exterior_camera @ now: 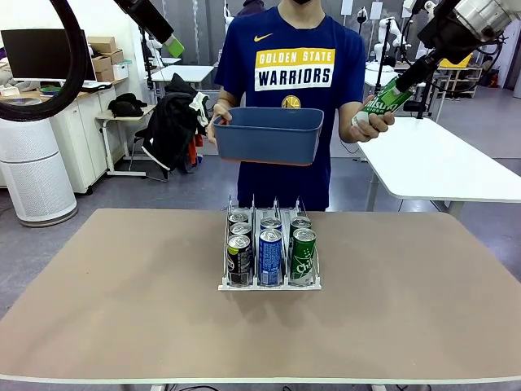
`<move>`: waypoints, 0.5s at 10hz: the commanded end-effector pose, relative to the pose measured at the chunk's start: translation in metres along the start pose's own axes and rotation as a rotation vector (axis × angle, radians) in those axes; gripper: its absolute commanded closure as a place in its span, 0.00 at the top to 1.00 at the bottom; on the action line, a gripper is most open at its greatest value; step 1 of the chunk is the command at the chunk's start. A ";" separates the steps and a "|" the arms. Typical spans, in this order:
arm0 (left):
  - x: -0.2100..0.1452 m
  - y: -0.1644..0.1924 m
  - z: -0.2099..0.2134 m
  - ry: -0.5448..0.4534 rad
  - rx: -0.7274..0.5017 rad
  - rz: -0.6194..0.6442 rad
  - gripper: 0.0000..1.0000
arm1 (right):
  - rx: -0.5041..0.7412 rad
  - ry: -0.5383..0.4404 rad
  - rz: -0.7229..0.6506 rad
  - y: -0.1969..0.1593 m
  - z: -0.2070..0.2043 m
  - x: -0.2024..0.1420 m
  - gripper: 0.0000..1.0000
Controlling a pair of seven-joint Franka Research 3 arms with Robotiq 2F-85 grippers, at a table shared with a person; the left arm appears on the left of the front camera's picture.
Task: Fill the beverage cans into the dispenser.
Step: Pick up the Sprite handed by the human, then place the picked Sprite in the line of the Automatic Can Dispenser with the same cans.
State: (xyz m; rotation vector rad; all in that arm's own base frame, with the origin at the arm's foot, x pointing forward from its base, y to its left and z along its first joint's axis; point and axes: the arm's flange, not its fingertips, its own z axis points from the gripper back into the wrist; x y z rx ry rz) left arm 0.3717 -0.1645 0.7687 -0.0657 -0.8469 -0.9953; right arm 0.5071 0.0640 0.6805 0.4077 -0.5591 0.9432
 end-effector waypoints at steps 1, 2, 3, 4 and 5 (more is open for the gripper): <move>-0.002 0.001 -0.001 0.004 0.001 0.003 1.00 | 0.000 -0.001 -0.003 0.000 0.000 0.000 0.00; -0.002 0.001 -0.001 0.004 0.001 0.003 1.00 | 0.000 -0.001 -0.003 0.000 0.000 0.000 0.00; -0.002 0.001 -0.001 0.004 0.001 0.003 1.00 | 0.000 -0.001 -0.003 0.000 0.000 0.000 0.00; -0.002 0.001 -0.001 0.004 0.001 0.003 1.00 | 0.000 -0.001 -0.003 0.000 0.000 0.000 0.00; -0.002 0.001 -0.001 0.004 0.001 0.003 1.00 | 0.000 -0.001 -0.003 0.000 0.000 0.000 0.00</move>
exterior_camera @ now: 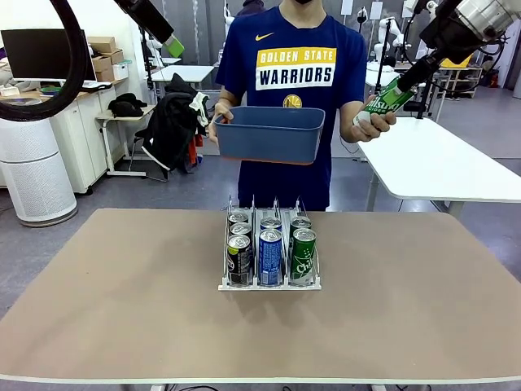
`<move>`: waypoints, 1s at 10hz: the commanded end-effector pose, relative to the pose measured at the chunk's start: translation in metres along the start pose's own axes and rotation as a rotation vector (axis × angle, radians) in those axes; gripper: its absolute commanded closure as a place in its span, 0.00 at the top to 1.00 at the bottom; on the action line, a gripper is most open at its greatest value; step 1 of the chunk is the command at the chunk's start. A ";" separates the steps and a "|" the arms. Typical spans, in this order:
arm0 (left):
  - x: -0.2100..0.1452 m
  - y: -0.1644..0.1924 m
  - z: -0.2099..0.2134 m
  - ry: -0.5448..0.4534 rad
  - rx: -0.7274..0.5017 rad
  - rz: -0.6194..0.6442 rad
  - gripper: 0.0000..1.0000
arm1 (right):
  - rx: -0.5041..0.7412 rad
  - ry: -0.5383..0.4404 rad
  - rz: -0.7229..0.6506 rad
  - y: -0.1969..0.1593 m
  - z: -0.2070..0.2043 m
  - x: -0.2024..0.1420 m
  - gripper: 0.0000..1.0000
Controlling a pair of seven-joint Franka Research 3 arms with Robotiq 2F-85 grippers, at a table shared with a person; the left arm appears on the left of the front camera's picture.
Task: Fill the beverage cans into the dispenser.
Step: Place the picked Sprite in the line of the Automatic Can Dispenser with the same cans.
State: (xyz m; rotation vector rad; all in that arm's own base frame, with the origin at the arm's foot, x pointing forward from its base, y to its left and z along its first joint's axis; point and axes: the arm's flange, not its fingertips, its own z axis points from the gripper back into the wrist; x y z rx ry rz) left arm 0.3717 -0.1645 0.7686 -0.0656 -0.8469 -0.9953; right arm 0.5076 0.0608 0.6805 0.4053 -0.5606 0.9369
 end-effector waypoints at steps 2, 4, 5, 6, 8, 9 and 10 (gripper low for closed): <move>-0.002 0.001 -0.001 0.004 0.001 0.003 1.00 | 0.004 0.000 0.002 0.002 -0.001 0.002 0.00; -0.002 0.001 -0.001 0.004 0.001 0.003 1.00 | 0.004 0.000 0.002 0.002 -0.001 0.002 0.00; -0.002 0.001 -0.001 0.004 0.001 0.003 1.00 | 0.004 0.000 0.002 0.002 -0.001 0.002 0.00; -0.002 0.001 -0.001 0.004 0.001 0.003 1.00 | 0.004 0.000 0.002 0.002 -0.001 0.002 0.00; -0.002 0.001 -0.001 0.004 0.001 0.003 1.00 | 0.004 0.000 0.002 0.002 -0.001 0.002 0.00; -0.002 0.001 -0.001 0.004 0.001 0.003 1.00 | 0.004 0.000 0.002 0.002 -0.001 0.002 0.00; -0.002 0.001 -0.001 0.004 0.001 0.003 1.00 | 0.004 0.000 0.002 0.002 -0.001 0.002 0.00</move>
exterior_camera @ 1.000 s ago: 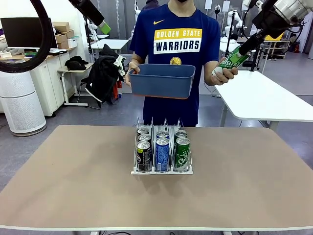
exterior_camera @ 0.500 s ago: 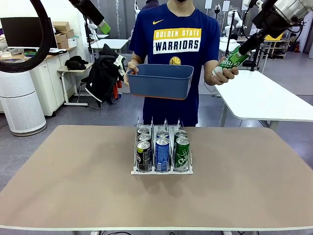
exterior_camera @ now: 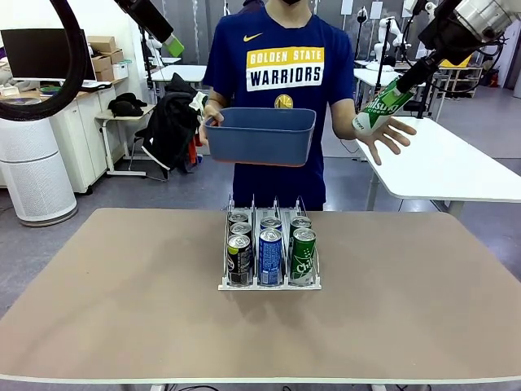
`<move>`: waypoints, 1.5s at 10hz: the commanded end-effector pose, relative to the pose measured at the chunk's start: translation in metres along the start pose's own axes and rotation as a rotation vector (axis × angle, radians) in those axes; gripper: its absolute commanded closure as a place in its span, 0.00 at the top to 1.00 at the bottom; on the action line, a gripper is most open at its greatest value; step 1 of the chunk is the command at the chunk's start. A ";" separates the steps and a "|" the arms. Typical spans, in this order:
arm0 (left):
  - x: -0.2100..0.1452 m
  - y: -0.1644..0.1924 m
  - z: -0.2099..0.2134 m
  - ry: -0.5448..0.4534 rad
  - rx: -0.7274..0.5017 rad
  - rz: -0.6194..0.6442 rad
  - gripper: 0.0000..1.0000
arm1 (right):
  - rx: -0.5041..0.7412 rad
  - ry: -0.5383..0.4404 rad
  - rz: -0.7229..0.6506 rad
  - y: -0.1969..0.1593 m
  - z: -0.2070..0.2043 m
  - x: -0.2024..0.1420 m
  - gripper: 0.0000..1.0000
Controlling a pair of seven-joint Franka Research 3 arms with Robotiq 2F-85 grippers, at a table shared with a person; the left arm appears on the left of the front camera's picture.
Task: Fill the beverage cans into the dispenser.
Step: Place the picked Sprite in the line of the Automatic Can Dispenser with the same cans.
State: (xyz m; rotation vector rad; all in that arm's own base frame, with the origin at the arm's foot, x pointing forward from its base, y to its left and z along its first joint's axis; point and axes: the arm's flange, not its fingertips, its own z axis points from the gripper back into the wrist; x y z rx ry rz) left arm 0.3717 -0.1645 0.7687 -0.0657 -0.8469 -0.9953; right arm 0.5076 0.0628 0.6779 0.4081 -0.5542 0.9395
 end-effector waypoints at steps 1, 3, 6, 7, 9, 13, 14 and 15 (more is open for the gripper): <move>-0.002 0.001 -0.001 0.004 0.001 0.003 1.00 | -0.001 -0.004 0.002 0.001 0.002 0.002 0.00; -0.002 0.001 -0.001 0.004 0.001 0.003 1.00 | -0.001 -0.004 0.002 0.001 0.002 0.002 0.00; -0.002 0.001 -0.001 0.004 0.001 0.003 1.00 | -0.001 -0.004 0.002 0.001 0.002 0.002 0.00; -0.002 0.001 -0.001 0.004 0.001 0.003 1.00 | -0.001 -0.004 0.002 0.001 0.002 0.002 0.00; -0.002 0.001 -0.001 0.004 0.001 0.003 1.00 | -0.001 -0.004 0.002 0.001 0.002 0.002 0.00; -0.002 0.001 -0.001 0.004 0.001 0.003 1.00 | -0.001 -0.004 0.002 0.001 0.002 0.002 0.00; -0.002 0.001 -0.001 0.004 0.001 0.003 1.00 | 0.000 0.000 0.000 0.000 0.000 0.000 0.58; -0.002 0.001 -0.001 0.004 0.001 0.003 1.00 | -0.026 -0.018 -0.044 0.015 0.002 -0.006 0.58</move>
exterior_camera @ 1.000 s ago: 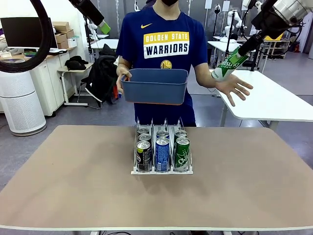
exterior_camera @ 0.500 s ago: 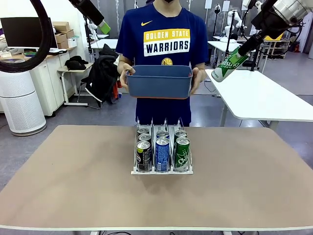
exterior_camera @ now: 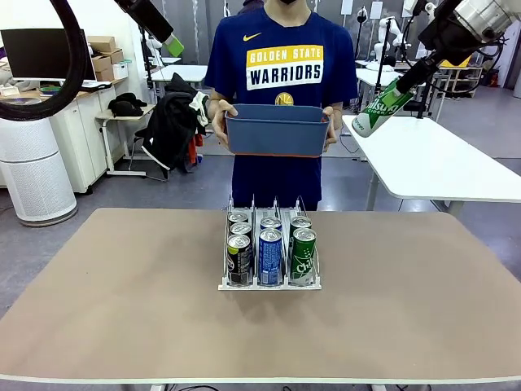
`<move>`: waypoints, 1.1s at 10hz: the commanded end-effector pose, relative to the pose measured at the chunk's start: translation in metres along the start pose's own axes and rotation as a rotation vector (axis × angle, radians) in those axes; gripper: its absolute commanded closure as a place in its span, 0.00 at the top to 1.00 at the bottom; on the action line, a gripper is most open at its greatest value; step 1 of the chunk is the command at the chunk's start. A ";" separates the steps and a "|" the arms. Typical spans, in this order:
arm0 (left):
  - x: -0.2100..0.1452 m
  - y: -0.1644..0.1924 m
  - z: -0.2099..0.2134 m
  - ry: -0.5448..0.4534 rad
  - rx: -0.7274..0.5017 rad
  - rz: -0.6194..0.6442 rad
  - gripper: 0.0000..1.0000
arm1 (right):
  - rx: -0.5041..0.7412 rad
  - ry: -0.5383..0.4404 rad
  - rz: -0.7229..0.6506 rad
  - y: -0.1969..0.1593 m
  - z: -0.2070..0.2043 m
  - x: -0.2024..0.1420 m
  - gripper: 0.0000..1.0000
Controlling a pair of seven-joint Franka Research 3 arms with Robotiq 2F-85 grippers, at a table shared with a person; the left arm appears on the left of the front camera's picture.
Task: Fill the beverage cans into the dispenser.
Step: Place the picked Sprite in the line of the Automatic Can Dispenser with the same cans.
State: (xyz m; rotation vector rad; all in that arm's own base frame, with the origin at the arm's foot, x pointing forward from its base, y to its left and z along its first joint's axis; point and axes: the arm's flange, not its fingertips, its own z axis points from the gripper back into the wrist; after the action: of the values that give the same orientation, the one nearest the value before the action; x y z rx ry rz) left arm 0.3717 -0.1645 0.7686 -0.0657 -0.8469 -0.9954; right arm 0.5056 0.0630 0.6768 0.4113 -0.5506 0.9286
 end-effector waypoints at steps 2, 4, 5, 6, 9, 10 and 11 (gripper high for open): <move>-0.002 0.001 -0.001 0.004 0.001 0.003 1.00 | -0.018 -0.023 -0.170 0.045 0.004 -0.017 0.58; -0.002 0.001 -0.001 0.004 0.001 0.003 1.00 | 0.076 0.018 -0.221 0.063 -0.011 -0.032 0.58; -0.002 0.001 -0.001 0.004 0.001 0.003 1.00 | 0.048 0.066 -0.234 0.065 -0.023 -0.042 0.58; -0.002 0.001 -0.001 0.004 0.001 0.003 1.00 | 0.093 0.103 -0.233 0.068 -0.041 -0.054 0.58; -0.002 0.001 -0.001 0.004 0.001 0.003 1.00 | 0.022 0.220 -0.278 0.090 -0.093 -0.097 0.58; -0.002 0.001 -0.001 0.004 0.001 0.003 1.00 | 0.034 0.276 -0.284 0.095 -0.103 -0.109 0.58; -0.002 0.001 -0.001 0.004 0.001 0.003 1.00 | 0.046 0.310 -0.286 0.101 -0.116 -0.120 0.58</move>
State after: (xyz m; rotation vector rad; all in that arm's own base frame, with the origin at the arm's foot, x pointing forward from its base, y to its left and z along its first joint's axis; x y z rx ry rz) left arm 0.3718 -0.1645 0.7686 -0.0657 -0.8467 -0.9952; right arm 0.4066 0.0997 0.5204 0.3895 -0.1951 0.7366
